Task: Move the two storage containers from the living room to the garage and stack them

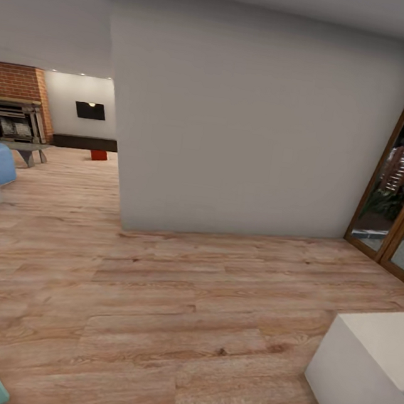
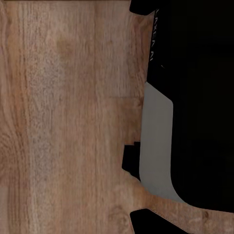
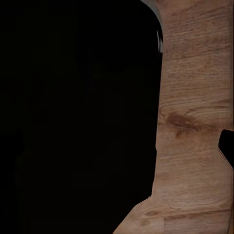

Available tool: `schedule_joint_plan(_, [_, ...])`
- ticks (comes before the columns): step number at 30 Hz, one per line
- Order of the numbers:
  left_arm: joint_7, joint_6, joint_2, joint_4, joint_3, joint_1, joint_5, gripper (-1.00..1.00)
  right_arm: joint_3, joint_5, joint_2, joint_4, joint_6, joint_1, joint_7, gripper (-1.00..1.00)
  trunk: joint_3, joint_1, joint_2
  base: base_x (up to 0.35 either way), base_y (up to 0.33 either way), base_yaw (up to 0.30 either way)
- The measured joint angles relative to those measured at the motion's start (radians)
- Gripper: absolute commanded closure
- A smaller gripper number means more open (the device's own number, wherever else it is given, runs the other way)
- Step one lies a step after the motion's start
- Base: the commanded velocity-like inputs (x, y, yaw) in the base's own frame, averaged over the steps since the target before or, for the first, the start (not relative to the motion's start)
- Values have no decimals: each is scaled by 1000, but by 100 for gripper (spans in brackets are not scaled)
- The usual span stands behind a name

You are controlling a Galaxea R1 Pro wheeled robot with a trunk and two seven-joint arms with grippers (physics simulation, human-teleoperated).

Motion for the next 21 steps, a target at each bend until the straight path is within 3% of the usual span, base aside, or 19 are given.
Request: schedule_joint_plan(21, [0,-1,0,0,0,0,0,-100,0,-1,2,1,0,0,0,-100,0,0,0,315,0,47])
